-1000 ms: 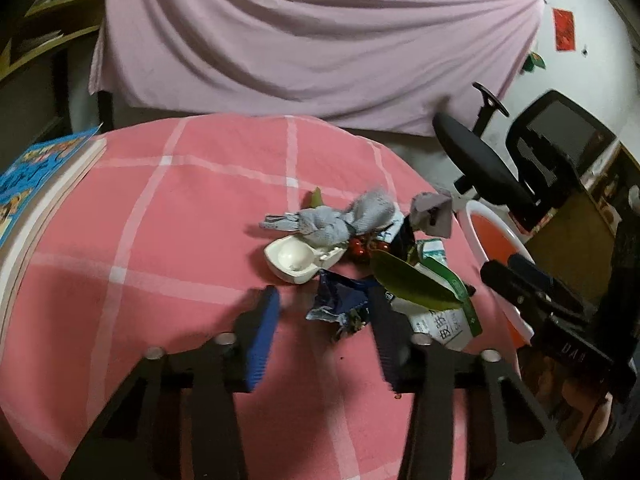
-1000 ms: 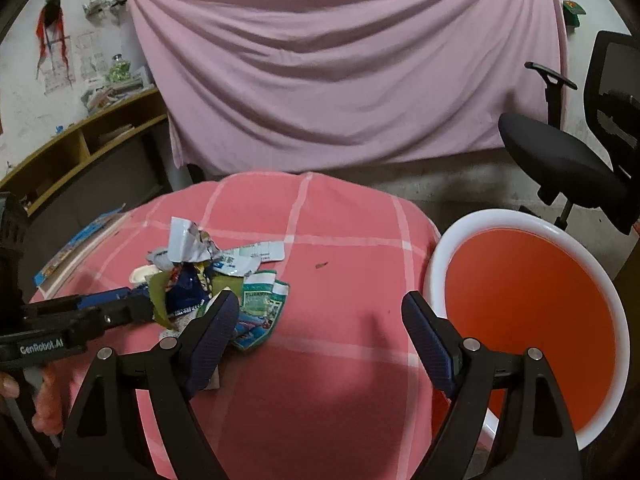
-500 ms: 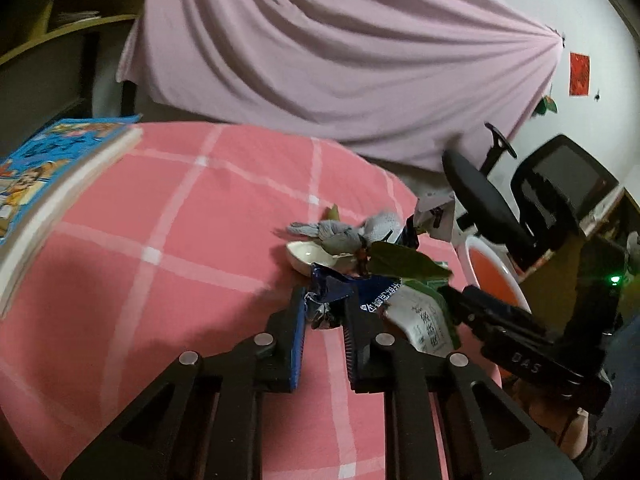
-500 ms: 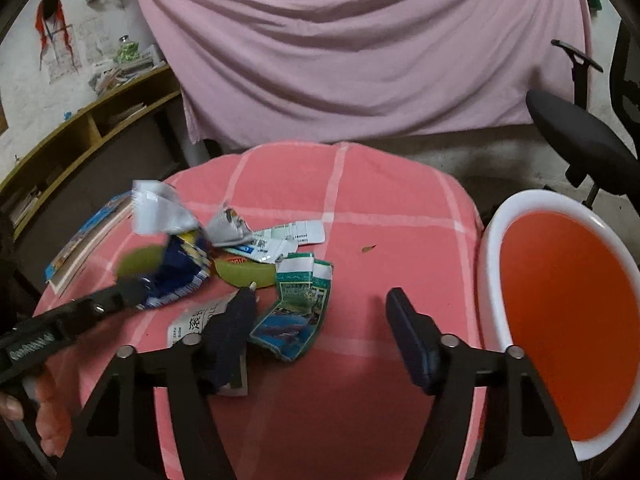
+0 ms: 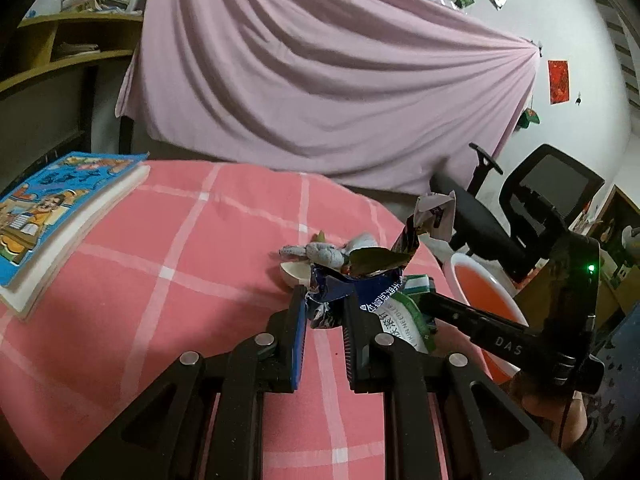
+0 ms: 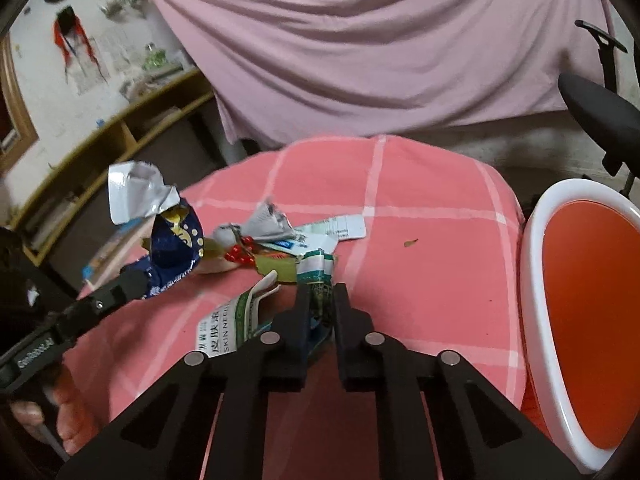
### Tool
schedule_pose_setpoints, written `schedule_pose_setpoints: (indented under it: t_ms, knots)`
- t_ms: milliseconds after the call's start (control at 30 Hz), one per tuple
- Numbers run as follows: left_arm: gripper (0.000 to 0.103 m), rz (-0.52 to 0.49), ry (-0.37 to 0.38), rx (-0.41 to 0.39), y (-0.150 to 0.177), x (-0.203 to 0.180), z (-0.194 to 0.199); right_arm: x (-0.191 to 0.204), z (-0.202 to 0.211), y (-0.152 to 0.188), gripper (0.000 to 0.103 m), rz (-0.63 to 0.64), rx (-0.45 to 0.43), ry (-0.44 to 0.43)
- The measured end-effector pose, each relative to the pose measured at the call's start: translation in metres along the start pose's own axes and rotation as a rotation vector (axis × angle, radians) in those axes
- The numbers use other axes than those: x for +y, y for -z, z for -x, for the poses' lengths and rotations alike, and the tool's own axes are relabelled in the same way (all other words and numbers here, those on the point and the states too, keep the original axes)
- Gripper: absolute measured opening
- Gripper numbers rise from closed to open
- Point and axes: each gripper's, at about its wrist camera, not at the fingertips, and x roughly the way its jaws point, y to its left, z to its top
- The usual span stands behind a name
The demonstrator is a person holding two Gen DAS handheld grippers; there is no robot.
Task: Collect trash
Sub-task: 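Grasp the blue wrapper with the left gripper while the right gripper grasps a green packet, then carry both wrappers over the bucket and open both grippers to drop them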
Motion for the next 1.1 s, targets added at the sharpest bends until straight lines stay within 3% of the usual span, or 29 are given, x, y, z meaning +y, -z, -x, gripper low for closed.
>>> schedule_pose_setpoints:
  t_ms: [367, 700, 933, 1100]
  knots:
    - [0.013, -0.092, -0.017, -0.149, 0.01, -0.024, 0.028, 0.002, 0.047, 0.01, 0.007, 0.009, -0.243, -0.007]
    - [0.013, -0.17, -0.038, -0.294, 0.018, -0.074, 0.05, 0.002, 0.112, 0.026, 0.007, 0.092, -0.572, 0.057]
    - [0.013, -0.255, 0.035, -0.298, 0.018, -0.137, 0.032, -0.031, 0.147, 0.031, 0.007, 0.02, -0.686, 0.159]
    - [0.013, -0.303, 0.081, -0.247, 0.017, -0.18, 0.0, -0.065, 0.168, 0.033, 0.007, -0.089, -0.726, 0.21]
